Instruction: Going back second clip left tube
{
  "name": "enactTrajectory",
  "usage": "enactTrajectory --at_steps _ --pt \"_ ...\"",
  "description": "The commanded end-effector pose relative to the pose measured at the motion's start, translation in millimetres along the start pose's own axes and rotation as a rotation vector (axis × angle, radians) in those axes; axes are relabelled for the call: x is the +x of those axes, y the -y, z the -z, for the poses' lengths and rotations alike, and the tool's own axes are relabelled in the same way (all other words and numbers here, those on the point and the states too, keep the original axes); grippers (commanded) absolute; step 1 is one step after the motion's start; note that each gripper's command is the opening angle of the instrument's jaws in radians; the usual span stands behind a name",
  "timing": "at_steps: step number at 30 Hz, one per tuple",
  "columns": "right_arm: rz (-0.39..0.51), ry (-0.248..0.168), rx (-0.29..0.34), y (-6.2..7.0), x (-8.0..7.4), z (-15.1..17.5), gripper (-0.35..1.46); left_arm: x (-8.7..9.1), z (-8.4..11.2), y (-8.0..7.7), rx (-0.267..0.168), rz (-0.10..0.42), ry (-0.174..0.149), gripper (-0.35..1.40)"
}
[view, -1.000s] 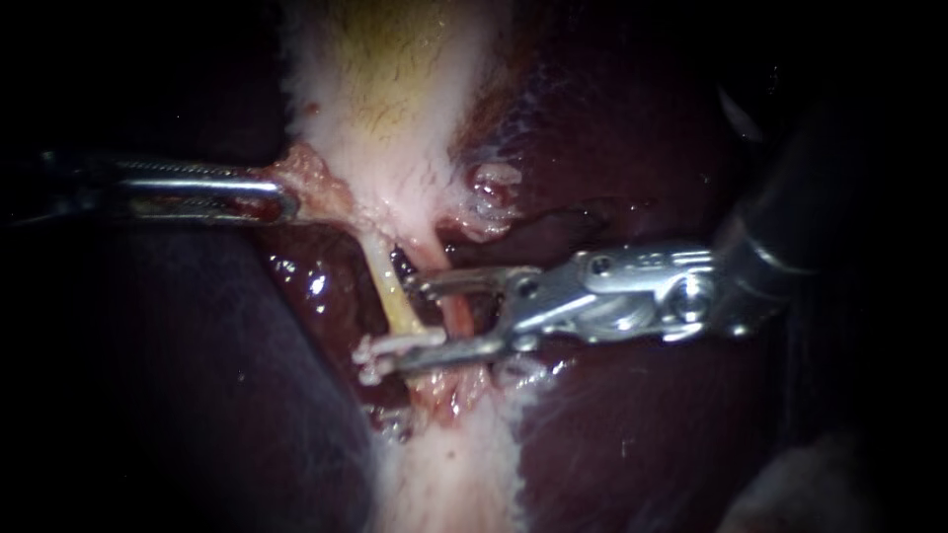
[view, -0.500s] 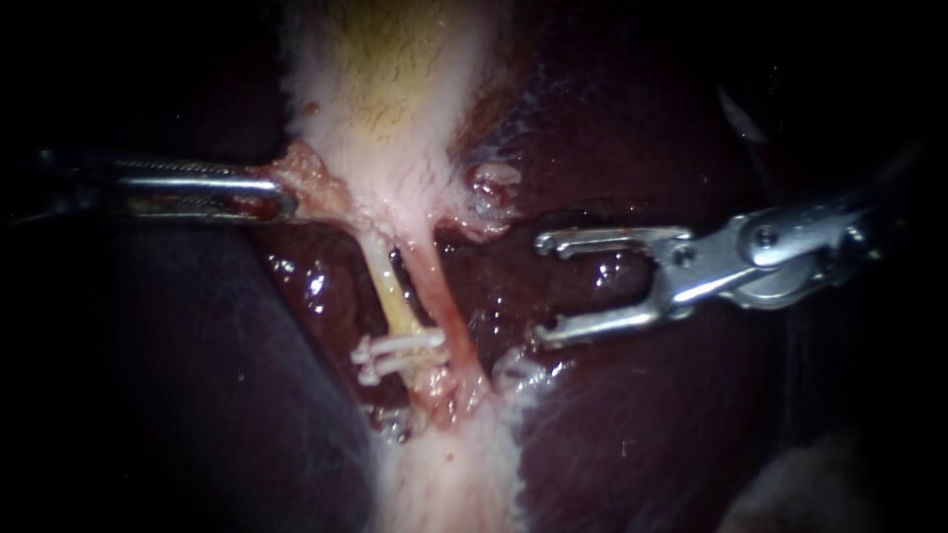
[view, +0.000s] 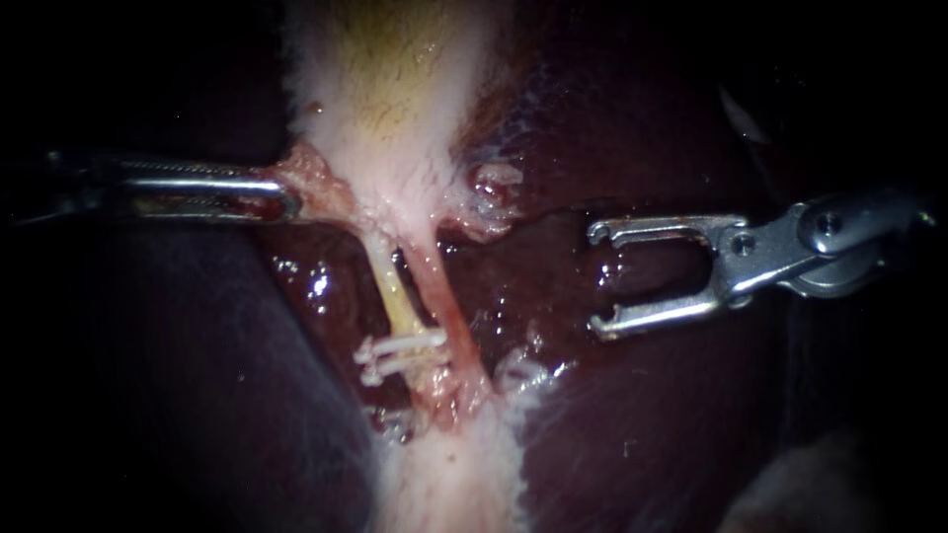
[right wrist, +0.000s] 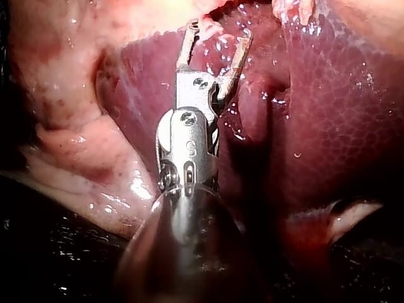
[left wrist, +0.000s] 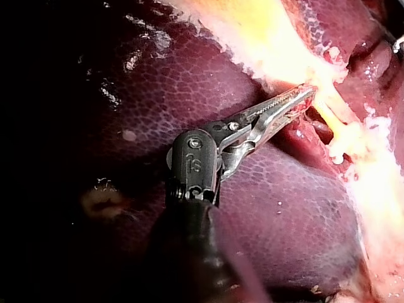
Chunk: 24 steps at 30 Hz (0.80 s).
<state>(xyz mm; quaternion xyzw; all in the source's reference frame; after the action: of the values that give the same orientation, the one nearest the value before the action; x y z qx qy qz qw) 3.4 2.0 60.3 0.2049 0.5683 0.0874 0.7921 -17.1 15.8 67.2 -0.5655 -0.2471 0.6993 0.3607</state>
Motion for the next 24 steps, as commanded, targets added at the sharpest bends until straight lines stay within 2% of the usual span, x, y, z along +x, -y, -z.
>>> enactTrajectory --at_steps 1,16,24 --pt "0.0 0.0 0.0 0.1 0.0 -0.1 0.5 -0.1 -0.2 0.2 0.002 -0.001 -0.001 -0.35" --pt "0.0 0.0 0.0 0.2 0.0 0.1 0.5 -2.2 -4.2 3.2 0.017 -0.014 -0.003 -0.35" --pt "0.001 0.0 0.0 0.2 0.0 0.1 0.5 -2.7 -4.9 3.7 0.023 -0.017 0.002 -0.35"
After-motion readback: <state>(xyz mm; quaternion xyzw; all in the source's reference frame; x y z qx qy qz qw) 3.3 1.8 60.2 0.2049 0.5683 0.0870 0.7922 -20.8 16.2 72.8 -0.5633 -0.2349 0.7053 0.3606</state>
